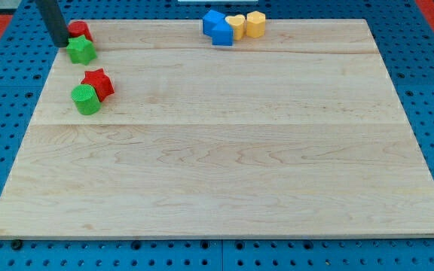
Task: Push green star below red circle
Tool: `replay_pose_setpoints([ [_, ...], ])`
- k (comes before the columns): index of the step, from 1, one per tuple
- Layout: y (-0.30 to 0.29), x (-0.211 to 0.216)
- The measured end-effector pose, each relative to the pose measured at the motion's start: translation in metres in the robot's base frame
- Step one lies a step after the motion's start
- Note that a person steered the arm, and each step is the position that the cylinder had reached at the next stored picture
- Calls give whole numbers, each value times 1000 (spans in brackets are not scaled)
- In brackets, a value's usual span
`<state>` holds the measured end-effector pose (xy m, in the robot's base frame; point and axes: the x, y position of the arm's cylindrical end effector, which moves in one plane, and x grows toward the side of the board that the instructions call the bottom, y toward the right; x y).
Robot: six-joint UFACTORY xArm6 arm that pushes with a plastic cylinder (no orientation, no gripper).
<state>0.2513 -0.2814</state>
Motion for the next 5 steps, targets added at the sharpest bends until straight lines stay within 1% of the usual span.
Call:
replay_pose_setpoints([
  [1, 0, -18],
  [2, -2, -26],
  [3, -13, -21],
  [4, -23, -1],
  [5, -16, 33],
])
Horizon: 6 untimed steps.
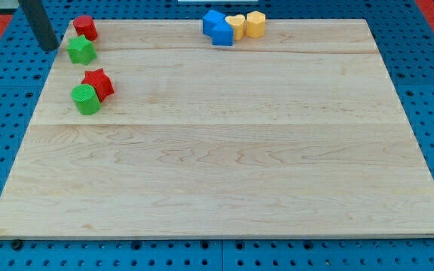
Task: Push green star below red circle
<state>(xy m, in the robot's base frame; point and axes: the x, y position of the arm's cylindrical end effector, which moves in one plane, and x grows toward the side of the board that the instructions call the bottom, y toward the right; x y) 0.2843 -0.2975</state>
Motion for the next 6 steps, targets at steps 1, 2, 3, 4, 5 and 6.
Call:
replay_pose_setpoints([
  [1, 3, 42],
  [2, 16, 65],
  [3, 38, 56],
  [4, 50, 42],
  [5, 57, 33],
  [6, 63, 28],
])
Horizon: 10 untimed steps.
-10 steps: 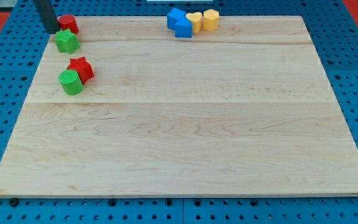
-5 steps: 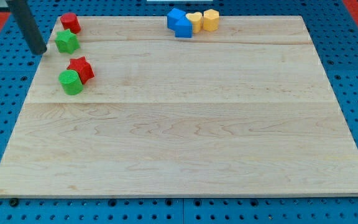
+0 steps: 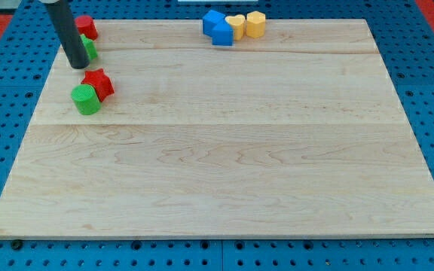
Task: Push green star below red circle
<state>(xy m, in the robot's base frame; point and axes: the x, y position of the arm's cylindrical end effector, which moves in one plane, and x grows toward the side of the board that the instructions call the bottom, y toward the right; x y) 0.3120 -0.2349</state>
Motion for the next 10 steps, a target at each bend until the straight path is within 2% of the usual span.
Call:
replay_pose_setpoints([
  [10, 0, -48],
])
